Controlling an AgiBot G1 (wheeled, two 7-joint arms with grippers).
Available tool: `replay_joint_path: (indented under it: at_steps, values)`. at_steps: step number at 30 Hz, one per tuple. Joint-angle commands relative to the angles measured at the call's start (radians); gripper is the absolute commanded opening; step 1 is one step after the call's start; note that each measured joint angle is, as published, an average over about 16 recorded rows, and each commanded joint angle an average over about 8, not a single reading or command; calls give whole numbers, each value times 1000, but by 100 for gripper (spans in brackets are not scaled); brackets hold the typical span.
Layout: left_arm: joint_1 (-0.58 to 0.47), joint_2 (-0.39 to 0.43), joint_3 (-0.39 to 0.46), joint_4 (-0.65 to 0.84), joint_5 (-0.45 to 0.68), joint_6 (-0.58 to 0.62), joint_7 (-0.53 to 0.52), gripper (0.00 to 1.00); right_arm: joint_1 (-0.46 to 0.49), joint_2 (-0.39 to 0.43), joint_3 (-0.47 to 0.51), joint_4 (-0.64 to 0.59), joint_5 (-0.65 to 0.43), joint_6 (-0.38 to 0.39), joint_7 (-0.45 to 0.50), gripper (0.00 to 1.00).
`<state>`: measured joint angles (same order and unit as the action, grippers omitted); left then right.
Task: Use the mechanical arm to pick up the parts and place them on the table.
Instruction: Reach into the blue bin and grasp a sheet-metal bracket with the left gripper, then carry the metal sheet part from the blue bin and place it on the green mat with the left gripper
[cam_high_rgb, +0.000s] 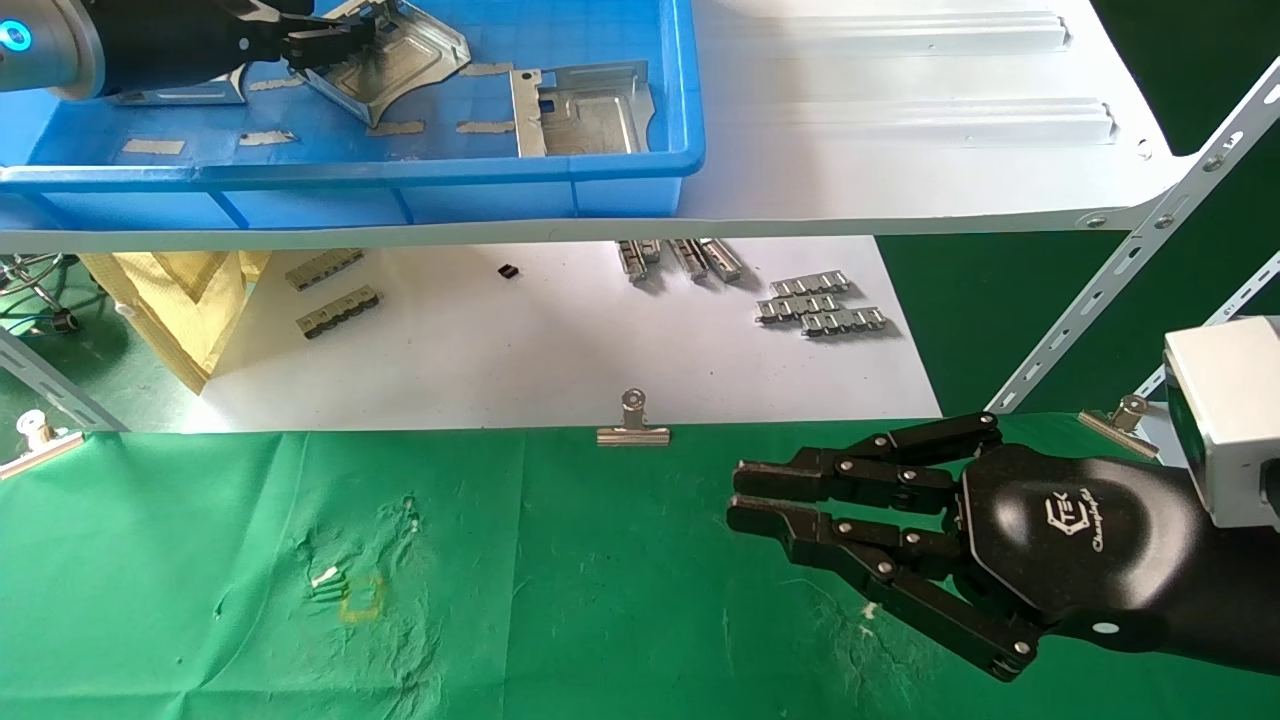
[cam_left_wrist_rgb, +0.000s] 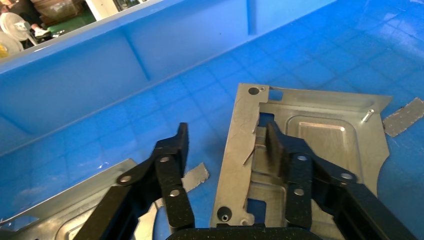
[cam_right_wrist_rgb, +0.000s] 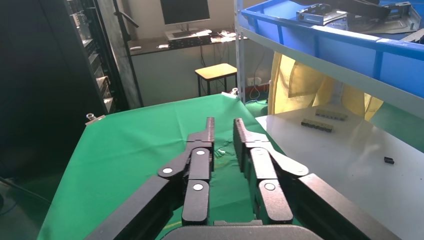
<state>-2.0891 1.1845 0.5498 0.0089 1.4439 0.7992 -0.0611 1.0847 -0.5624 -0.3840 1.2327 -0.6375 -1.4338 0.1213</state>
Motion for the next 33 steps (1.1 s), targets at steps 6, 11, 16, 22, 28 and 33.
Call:
replay_joint_path:
  at_steps: [6, 11, 16, 22, 28, 33]
  values:
    - [-2, -5, -1, -4, -2, 11, -6, 0, 0, 0, 0, 0, 0, 0, 0, 100]
    - [-15, -14, -5, -15, -8, 31, -4, 0, 0, 0, 0, 0, 0, 0, 0, 100]
    - [-36, -35, -16, -40, -23, 102, 18, 0, 0, 0, 0, 0, 0, 0, 0, 100]
    - [-40, -87, -36, -101, -58, 305, 116, 0, 0, 0, 0, 0, 0, 0, 0, 100]
    - [6, -168, -93, -146, -159, 626, 240, 0, 0, 0, 0, 0, 0, 0, 0, 100]
    - [69, -228, -125, -188, -237, 786, 330, 0, 0, 0, 0, 0, 0, 0, 0, 100]
